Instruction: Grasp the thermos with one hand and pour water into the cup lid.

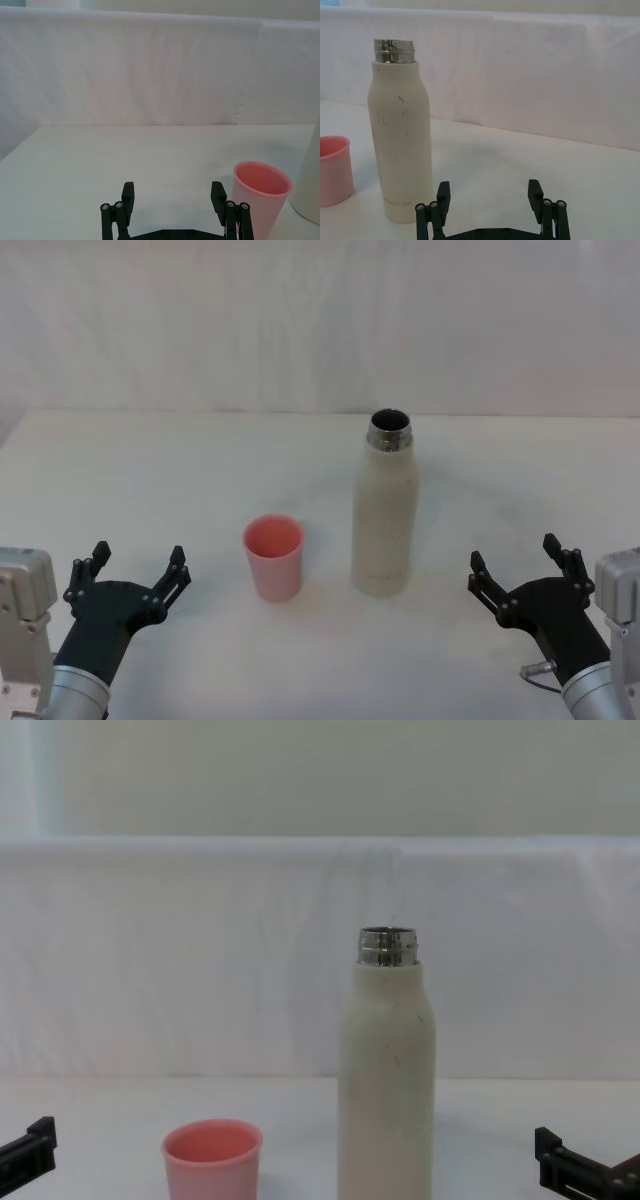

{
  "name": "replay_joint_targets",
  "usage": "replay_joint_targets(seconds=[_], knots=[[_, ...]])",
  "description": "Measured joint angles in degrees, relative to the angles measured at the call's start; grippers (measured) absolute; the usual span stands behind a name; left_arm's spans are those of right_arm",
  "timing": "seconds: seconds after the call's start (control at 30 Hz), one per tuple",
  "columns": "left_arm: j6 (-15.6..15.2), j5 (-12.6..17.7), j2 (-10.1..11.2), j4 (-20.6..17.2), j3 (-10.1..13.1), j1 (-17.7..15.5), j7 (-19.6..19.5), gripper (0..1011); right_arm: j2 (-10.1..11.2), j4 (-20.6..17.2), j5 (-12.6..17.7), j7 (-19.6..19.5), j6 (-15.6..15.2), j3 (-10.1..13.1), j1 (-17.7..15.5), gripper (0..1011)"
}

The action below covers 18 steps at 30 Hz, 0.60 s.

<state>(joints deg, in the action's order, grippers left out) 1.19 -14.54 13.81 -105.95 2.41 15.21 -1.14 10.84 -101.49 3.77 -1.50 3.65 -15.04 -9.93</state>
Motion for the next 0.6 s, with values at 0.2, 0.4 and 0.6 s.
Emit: replay_joint_targets(seconds=[0.2,0.4,0.6], knots=[[0.0,0.0,0.0,0.0,0.0,0.0,0.0,1001,0.0,0.0,0.0,0.0,0.0,0.0,0.0,1000],[0.0,0.0,0.0,0.0,0.0,0.0,0.0,1001,0.0,0.0,0.01,0.0,-0.01,0.0,0.0,1000],[0.0,0.0,0.0,0.0,0.0,0.0,0.0,1001,0.0,0.0,0.01,0.0,-0.01,0.0,0.0,1000]])
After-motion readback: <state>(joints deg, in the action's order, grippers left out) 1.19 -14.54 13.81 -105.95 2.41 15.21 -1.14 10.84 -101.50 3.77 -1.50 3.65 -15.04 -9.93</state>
